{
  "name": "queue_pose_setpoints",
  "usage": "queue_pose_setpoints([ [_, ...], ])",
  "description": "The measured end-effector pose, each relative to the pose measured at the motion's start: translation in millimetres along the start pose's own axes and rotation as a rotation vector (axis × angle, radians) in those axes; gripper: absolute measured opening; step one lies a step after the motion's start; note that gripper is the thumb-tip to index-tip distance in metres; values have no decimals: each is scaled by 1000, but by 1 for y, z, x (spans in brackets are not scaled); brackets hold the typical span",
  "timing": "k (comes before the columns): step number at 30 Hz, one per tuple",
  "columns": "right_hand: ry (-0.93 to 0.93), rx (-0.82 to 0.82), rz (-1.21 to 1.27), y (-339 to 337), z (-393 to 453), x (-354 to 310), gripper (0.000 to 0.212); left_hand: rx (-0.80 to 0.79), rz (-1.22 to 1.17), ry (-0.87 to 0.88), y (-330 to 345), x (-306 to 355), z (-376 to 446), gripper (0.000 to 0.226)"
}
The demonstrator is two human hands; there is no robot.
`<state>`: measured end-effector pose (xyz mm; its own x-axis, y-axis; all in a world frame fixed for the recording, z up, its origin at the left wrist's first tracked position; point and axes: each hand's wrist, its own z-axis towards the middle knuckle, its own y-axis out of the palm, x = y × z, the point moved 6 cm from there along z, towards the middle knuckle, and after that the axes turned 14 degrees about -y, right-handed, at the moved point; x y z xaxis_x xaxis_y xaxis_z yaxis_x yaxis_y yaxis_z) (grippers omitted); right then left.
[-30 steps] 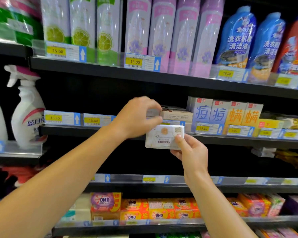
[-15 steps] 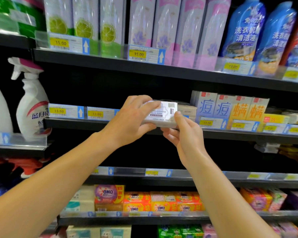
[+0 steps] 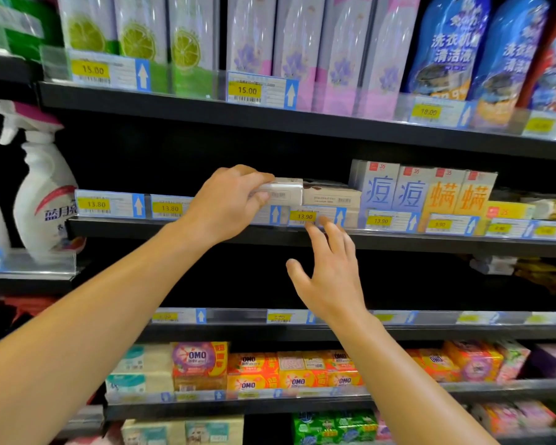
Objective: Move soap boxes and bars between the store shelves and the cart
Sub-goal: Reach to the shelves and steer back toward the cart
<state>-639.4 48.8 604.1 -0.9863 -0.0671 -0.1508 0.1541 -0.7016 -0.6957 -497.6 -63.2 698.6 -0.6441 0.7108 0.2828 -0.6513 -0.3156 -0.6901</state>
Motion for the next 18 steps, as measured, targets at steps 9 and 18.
queue_pose_setpoints([
  [9, -27, 52, -82, 8, -3, -1, 69, 52, 21, -58, 3, 3, 3, 38],
  [18, -33, 137, -169, 16, -8, 5, 76, 71, 51, -107, 13, 5, 9, 38],
])
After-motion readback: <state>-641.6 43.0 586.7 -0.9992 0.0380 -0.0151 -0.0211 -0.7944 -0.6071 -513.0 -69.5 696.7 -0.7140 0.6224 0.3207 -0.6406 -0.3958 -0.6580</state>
